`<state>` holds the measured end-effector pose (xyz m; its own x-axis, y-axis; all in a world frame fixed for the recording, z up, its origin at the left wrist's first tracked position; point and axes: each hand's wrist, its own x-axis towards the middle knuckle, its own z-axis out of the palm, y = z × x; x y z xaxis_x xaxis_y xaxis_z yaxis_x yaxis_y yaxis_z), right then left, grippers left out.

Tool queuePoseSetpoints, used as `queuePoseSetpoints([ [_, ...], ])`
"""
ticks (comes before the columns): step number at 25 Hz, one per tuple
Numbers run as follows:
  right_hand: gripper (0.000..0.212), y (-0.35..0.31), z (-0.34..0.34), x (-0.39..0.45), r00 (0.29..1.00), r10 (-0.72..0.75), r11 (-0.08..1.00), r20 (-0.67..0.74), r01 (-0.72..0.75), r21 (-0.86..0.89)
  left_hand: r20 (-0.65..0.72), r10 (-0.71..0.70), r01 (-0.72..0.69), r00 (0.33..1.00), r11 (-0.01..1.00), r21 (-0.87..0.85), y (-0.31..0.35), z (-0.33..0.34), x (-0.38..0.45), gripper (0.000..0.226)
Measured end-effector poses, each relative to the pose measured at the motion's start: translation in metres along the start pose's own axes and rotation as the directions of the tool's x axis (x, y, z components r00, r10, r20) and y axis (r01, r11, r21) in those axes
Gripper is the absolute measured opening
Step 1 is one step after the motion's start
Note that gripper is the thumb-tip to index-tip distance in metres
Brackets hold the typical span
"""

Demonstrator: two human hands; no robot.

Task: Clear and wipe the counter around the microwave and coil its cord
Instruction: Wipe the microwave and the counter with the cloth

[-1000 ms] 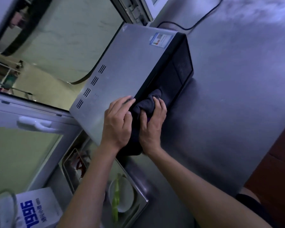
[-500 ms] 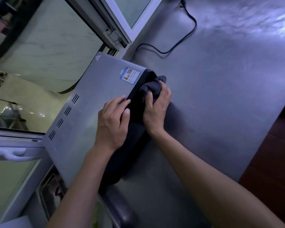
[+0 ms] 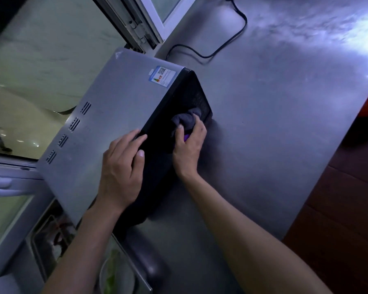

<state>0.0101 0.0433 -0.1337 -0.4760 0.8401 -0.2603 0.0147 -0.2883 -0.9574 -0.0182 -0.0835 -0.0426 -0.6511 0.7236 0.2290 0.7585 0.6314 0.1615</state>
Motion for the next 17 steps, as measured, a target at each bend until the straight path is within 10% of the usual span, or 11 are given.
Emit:
queuePoseSetpoints([
  [17, 0.051, 0.11, 0.075, -0.268, 0.987, 0.143, 0.988, 0.068, -0.146, 0.042, 0.087, 0.095, -0.111, 0.992, 0.971, 0.21, -0.08, -0.039, -0.165, 0.042],
])
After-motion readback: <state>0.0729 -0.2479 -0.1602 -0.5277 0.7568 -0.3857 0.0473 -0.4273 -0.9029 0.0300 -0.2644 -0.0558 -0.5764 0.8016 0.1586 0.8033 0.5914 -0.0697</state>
